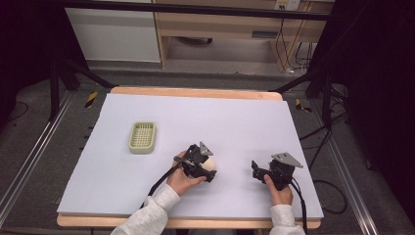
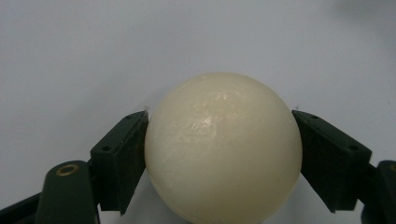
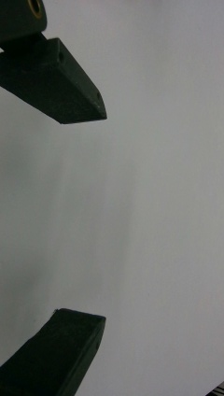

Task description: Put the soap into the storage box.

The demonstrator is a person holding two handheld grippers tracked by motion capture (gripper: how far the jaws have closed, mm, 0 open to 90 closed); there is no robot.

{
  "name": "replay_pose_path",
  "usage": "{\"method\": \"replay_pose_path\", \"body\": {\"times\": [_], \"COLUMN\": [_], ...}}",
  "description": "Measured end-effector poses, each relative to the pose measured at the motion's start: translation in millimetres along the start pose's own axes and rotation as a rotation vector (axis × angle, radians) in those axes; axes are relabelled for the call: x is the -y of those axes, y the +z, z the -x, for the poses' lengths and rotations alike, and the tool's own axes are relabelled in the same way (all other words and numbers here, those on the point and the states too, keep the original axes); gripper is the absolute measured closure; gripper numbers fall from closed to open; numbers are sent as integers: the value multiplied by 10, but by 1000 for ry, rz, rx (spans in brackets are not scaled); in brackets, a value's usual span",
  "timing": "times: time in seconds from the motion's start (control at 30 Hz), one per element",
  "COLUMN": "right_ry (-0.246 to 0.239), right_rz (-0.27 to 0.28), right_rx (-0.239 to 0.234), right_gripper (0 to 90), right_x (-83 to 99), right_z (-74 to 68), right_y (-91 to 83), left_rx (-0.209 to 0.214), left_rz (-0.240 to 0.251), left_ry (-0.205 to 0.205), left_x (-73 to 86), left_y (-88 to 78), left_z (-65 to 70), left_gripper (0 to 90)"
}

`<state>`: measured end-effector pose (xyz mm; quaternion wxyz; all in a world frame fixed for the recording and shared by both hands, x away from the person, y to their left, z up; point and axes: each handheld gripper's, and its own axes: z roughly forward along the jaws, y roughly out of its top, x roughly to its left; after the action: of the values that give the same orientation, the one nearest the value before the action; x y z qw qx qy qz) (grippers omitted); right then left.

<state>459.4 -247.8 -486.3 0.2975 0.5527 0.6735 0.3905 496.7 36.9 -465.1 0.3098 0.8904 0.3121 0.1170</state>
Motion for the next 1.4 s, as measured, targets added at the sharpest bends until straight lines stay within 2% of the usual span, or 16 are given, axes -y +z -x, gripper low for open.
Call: {"method": "replay_pose_path", "body": {"times": [0.7, 0.87, 0.93, 1.1, 1.4], "right_ry": [0, -1, -1, -1, 0], "right_rz": [-1, 1, 0, -1, -2], "right_rx": [-3, -1, -1, -1, -1], "right_gripper": [37, 37, 37, 37, 37], "right_x": [0, 0, 0, -1, -1], "right_z": [6, 4, 4, 3, 6], "right_y": [5, 2, 3, 4, 6], "left_rx": [-10, -12, -17, -22, -37], "left_rz": [0, 16, 39, 49, 61], "left_ry": [-8, -8, -16, -14, -18], "left_x": [-7, -25, -30, -25, 24], "left_y": [-21, -115, -184, -273, -473], "left_z": [6, -26, -35, -58, -180], "left_gripper": [223, 224, 224, 224, 224]}}
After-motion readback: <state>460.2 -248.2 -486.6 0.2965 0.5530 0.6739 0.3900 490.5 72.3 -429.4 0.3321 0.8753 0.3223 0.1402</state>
